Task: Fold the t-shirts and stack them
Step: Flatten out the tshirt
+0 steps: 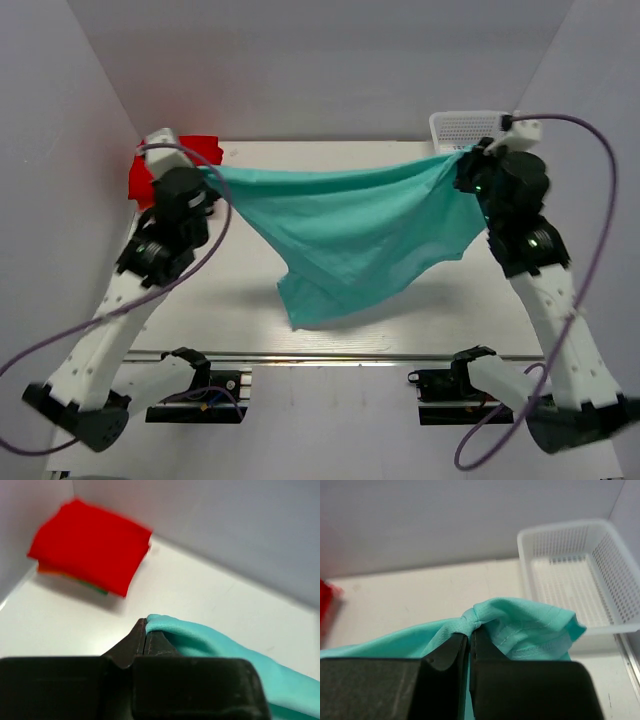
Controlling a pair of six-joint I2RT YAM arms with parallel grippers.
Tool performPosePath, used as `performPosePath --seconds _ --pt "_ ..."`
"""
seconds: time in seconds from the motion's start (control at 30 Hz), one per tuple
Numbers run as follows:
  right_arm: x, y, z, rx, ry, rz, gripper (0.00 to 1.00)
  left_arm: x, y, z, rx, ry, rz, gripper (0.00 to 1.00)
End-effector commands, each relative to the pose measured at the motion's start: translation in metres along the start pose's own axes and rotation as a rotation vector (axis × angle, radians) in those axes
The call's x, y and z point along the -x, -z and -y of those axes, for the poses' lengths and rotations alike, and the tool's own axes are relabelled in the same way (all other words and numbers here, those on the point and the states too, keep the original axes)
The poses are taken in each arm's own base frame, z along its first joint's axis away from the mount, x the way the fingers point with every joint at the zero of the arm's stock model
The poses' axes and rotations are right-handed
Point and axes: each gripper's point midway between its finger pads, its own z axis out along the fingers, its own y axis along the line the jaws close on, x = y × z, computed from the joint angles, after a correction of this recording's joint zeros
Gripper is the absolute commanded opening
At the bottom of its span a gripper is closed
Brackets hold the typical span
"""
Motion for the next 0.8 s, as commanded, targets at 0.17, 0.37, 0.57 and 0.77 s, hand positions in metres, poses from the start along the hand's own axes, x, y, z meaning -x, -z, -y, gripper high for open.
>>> performPosePath --seconds 0.17,0.37,0.57,0.77 --pt "-0.124 -0.128 0.002 -0.030 0.144 -0.275 0.00 -0.181 -0.095 -0.014 0.195 -0.229 -0.401 0.00" --pt "-0.171 -0.204 0.003 -0.067 0.208 -0.400 0.00 -0.249 -0.163 -0.004 0.148 -0.275 -0.612 0.00" --pt "-0.182 -0.259 -0.004 -0.058 0.259 -0.412 0.00 -0.270 -0.217 0.008 0.039 -0.232 -0.694 0.00" --pt "-0.196 -0.304 -0.012 -0.035 0.274 -0.394 0.00 -0.287 -0.265 -0.004 0.037 -0.125 -0.802 0.00"
